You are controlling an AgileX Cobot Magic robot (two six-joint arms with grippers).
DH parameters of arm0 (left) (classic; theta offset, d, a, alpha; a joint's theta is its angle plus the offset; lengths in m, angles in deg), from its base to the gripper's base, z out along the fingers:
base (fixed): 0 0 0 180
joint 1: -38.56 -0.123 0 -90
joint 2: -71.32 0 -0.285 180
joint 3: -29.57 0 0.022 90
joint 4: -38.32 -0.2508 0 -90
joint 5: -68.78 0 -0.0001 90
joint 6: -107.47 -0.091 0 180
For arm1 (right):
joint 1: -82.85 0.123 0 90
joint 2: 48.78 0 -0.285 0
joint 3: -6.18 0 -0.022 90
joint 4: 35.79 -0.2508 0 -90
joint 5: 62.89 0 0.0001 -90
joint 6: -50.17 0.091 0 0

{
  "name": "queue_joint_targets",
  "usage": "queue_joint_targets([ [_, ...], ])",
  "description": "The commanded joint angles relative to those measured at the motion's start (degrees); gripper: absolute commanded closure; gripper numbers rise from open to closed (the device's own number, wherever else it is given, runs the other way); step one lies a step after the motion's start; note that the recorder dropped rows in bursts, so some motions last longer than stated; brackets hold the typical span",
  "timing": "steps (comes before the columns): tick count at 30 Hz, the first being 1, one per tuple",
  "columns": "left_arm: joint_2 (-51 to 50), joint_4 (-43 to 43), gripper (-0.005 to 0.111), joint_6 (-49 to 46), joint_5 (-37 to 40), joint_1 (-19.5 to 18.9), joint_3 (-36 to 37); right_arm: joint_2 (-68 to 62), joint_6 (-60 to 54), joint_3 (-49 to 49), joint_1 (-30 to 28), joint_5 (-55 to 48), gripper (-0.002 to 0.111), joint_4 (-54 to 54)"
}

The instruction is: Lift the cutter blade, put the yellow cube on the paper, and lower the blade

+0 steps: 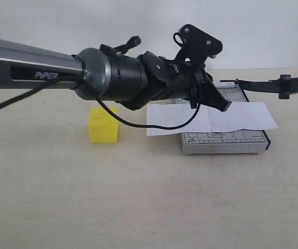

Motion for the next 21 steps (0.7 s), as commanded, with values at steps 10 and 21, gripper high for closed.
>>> queue_joint_targets([
  [10, 23.72, 9.69, 0.045, 1.23, -2.24, -16.04, 28.24, 0.15, -0.32, -0.21, 0.14, 0.48, 0.108, 0.16],
  [21, 23.12, 26.16, 0.038, 0.67, -6.43, -16.66, 29.84, 0.15, -0.24, -0.21, 0.14, 0.48, 0.108, 0.16],
])
